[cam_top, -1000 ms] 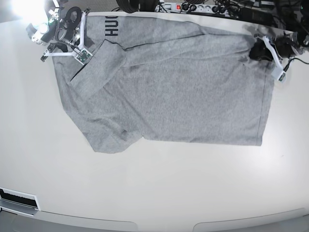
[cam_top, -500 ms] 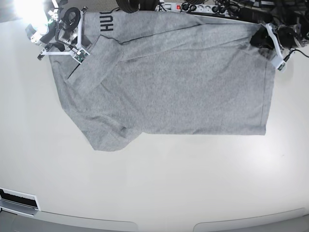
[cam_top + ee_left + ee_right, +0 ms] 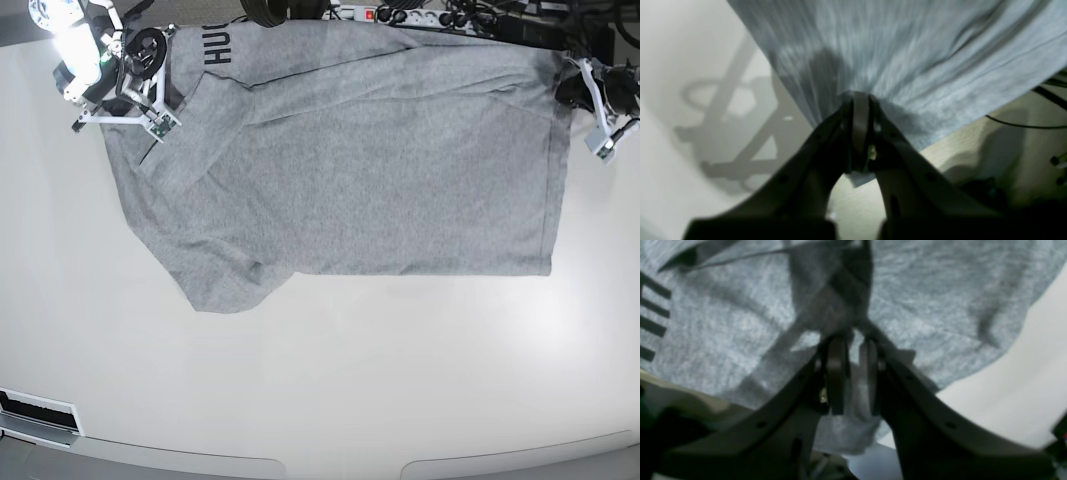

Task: Layout the t-shirt on the table in an organized manner, then fold the t-shirt properly
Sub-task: 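Release the shirt and move both grippers to its hem corners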

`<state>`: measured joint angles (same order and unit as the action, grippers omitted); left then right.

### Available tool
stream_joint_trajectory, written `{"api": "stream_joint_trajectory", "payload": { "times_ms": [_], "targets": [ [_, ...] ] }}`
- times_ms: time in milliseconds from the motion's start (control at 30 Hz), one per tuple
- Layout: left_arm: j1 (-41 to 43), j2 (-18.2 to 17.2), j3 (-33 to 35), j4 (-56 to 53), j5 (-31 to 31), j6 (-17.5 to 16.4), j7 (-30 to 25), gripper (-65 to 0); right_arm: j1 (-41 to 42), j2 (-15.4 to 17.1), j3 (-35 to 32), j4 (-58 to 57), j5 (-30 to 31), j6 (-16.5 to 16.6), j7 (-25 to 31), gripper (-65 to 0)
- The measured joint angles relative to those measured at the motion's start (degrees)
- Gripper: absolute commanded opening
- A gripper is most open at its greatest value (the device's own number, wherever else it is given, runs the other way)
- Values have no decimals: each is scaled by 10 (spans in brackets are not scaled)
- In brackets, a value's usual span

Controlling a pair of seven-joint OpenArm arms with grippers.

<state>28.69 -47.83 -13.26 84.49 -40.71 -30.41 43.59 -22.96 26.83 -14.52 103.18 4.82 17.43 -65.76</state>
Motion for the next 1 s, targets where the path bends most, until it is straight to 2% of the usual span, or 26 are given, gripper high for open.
{"api": "stream_joint_trajectory", "payload": {
  "times_ms": [33,100,167,200,333,367,567,667,767,900,1000],
  "targets": [
    [0,-1,-7,11,-2,0,0,-650,5,1,0,6,-4,1,-19,-500],
    [0,-4,-30,31,-28,0,6,-650,9,3,0,30,-6,-7,-19,-500],
    [-1,-3,-63,42,-85,19,2,-650,9,3,1,63,-4,-10,-16,-500],
    [-11,-1,-82,41,-102,20,0,-627,9,3,2,80,-3,-8,-16,-500],
    [-74,6,-131,14,-113,26,-1,-332,9,3,8,143,-5,-11,-15,-500],
    [-92,6,-132,-2,-112,26,-5,-302,10,3,8,153,-4,-15,-11,-500],
    [-227,21,-125,-172,-139,9,-4,-302,9,4,8,163,-3,-26,39,-500],
    [-301,19,-109,-280,-159,-35,-13,-303,11,2,8,163,-3,-26,41,-500],
    [-365,22,-75,-386,-155,-44,-38,-303,10,2,8,163,-4,-24,42,-500],
    [-435,51,-21,-503,-71,-42,-102,-303,9,2,8,163,-3,-25,42,-500],
    [-466,95,18,-558,-22,-31,-172,-303,9,1,8,163,-4,-25,43,-500]
  ]
}}
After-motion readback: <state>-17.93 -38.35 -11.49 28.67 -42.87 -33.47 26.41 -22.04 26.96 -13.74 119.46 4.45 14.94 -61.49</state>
